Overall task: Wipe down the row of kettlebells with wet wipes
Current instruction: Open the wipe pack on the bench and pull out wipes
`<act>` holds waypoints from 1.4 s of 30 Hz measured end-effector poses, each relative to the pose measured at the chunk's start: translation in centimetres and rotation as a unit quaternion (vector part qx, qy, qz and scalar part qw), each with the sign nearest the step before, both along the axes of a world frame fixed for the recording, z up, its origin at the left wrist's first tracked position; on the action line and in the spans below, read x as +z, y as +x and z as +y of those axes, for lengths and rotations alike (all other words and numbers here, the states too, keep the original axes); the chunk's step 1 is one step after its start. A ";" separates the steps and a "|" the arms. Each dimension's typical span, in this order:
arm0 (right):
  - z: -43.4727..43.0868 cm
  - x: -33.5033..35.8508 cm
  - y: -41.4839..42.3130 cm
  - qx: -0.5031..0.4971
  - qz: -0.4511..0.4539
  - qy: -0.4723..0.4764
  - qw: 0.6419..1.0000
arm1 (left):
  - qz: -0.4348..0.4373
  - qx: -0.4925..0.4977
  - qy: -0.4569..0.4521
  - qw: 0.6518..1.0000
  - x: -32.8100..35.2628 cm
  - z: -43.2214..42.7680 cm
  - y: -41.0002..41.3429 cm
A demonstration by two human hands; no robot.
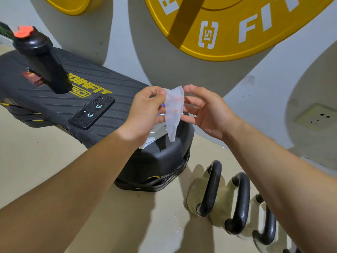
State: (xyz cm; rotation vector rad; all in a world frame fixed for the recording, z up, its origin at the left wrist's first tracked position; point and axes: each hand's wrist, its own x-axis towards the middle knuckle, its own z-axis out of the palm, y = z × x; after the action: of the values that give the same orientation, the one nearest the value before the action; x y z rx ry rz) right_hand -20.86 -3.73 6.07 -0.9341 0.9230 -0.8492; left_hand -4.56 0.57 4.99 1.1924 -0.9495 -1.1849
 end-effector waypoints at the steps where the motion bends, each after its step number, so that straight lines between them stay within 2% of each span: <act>1: 0.0 -0.1 0.0 -0.001 -0.001 -0.011 1.000 | 0.004 -0.007 0.005 1.000 -0.1 0.0 0.0; 6: 0.3 -0.3 0.3 -0.017 0.000 -0.052 0.998 | 0.020 -0.006 0.012 1.000 -0.3 -0.1 0.1; 11: -0.5 -1.1 0.0 -0.064 -0.016 -0.038 0.997 | -0.007 0.055 0.011 0.998 -0.5 -0.6 0.4; 15: -1.2 -1.5 -1.0 -0.098 0.019 -0.016 0.995 | 0.028 0.108 0.029 0.993 -0.9 -1.2 1.6; 21: -2.0 -2.0 -2.4 -0.192 -0.008 0.030 0.981 | 0.016 0.157 0.052 0.986 -1.9 -2.0 4.0; 28: -2.8 -2.2 -4.4 -0.249 0.070 0.012 0.966 | 0.006 0.188 0.066 0.980 -2.4 -2.0 5.4; 31: -3.2 -2.2 -5.5 -0.288 0.064 0.035 0.955 | -0.023 0.193 0.080 0.978 -2.2 -1.8 6.2; 34: -3.2 -1.9 -5.6 -0.269 0.057 0.033 0.961 | -0.007 0.160 0.087 0.983 -1.2 -1.5 6.4; 38: -3.3 -1.3 -3.6 -0.207 0.052 0.015 0.977 | -0.125 0.147 0.097 0.976 0.5 -1.5 6.3; 42: -4.0 -0.7 0.0 -0.158 0.003 0.020 0.987 | -0.216 0.051 0.119 0.968 -0.4 -2.2 7.2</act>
State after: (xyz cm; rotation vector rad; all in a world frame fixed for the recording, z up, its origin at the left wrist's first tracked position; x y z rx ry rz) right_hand -20.88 -7.76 5.36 -0.7674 1.1073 -1.0920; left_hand 2.68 -1.62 4.63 1.7181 -1.0699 -0.9936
